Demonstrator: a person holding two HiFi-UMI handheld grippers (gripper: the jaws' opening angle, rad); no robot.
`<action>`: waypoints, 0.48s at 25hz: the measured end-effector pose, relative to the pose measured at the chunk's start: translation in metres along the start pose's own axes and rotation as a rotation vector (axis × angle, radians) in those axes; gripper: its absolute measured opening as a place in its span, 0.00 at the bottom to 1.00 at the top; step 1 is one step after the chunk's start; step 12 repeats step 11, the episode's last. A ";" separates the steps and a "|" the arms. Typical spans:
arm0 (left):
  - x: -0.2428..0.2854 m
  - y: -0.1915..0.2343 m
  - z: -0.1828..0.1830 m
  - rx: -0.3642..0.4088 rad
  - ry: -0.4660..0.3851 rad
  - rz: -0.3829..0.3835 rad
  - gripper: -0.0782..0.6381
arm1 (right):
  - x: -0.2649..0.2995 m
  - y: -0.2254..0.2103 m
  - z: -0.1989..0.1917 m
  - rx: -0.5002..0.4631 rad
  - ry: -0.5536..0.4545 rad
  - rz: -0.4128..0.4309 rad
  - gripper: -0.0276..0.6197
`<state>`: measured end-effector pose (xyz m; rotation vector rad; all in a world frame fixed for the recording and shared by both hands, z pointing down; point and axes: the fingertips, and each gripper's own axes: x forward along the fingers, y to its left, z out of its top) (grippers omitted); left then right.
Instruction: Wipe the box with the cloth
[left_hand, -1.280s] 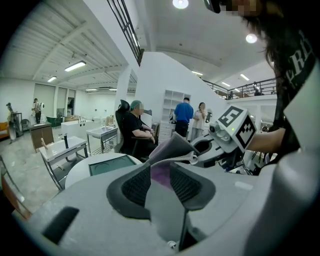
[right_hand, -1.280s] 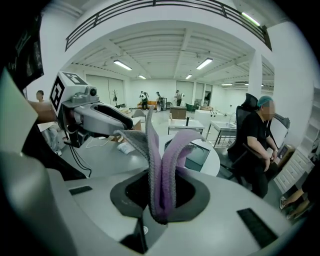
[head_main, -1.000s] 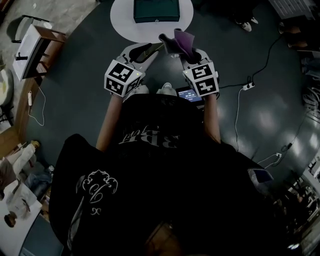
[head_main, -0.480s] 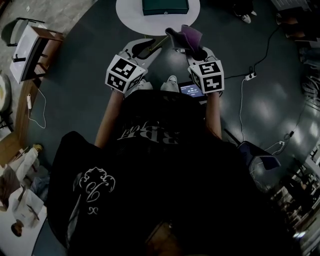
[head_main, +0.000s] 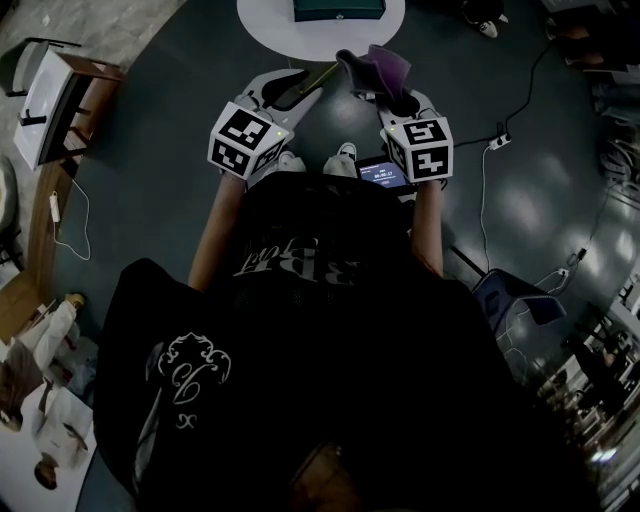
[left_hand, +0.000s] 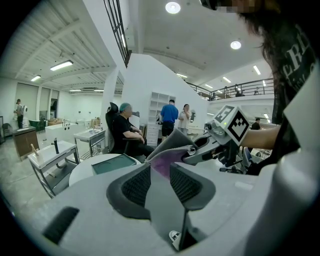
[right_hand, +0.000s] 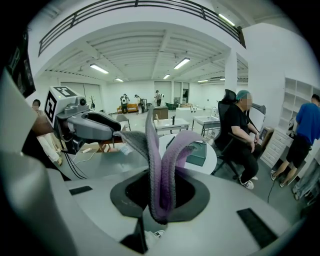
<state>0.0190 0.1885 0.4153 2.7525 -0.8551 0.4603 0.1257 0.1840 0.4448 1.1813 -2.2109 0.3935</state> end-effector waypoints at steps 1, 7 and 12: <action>-0.002 0.000 -0.001 0.001 -0.001 -0.001 0.29 | 0.000 0.001 -0.001 -0.003 0.002 -0.002 0.13; -0.003 -0.003 0.000 0.005 -0.002 -0.004 0.29 | -0.001 0.004 -0.001 -0.010 0.003 0.000 0.13; -0.003 -0.004 -0.001 0.007 -0.003 -0.002 0.29 | -0.001 0.005 0.000 -0.013 0.001 0.005 0.13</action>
